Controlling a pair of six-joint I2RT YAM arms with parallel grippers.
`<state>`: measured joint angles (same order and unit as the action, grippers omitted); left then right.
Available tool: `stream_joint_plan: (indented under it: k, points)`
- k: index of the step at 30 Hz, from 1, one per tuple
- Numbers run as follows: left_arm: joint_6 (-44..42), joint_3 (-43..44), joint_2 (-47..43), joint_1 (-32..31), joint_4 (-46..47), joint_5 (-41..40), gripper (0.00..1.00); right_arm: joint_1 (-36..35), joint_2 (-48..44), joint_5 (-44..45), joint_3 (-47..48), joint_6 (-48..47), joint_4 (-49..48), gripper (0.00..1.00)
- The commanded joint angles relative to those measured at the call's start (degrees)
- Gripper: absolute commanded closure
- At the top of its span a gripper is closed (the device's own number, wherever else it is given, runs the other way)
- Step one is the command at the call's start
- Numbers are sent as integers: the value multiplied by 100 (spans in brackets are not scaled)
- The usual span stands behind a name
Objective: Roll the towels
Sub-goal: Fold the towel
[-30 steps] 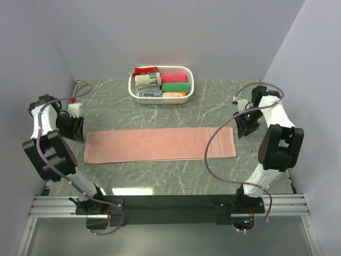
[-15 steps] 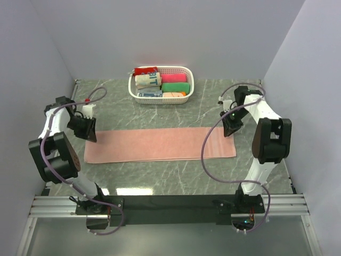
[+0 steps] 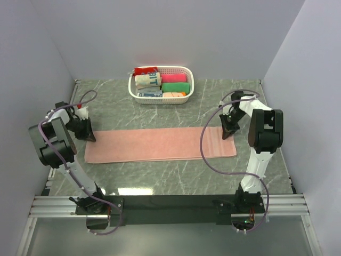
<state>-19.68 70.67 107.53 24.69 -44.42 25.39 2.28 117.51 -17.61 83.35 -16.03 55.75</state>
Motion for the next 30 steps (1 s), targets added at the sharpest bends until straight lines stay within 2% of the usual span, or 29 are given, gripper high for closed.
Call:
stream_joint_plan:
  k: [1, 5, 9, 12, 17, 24, 30]
  points:
    - [-8, 350, -310, 45, -109, 473, 89, 123, -253, -127, 225, -181, -29, 96]
    - [-124, 526, -662, 54, -365, 1081, 89, 132, -545, -717, 655, -190, 322, 98]
    - [219, 632, -672, 45, -181, 1249, 90, 149, -432, -762, 1033, -32, 305, 98]
    - [430, 614, -549, 18, 47, 1170, 92, 141, -54, -578, 1253, 65, 375, 100]
    - [597, 439, -382, -17, 364, 995, 92, 141, 193, -226, 964, 100, 95, 100]
    - [773, 105, -56, 10, 944, 249, 94, 246, 500, 521, 805, 83, -590, 100]
    - [922, 253, 259, 10, 1261, -156, 94, 246, 632, 828, 1016, 127, -872, 100]
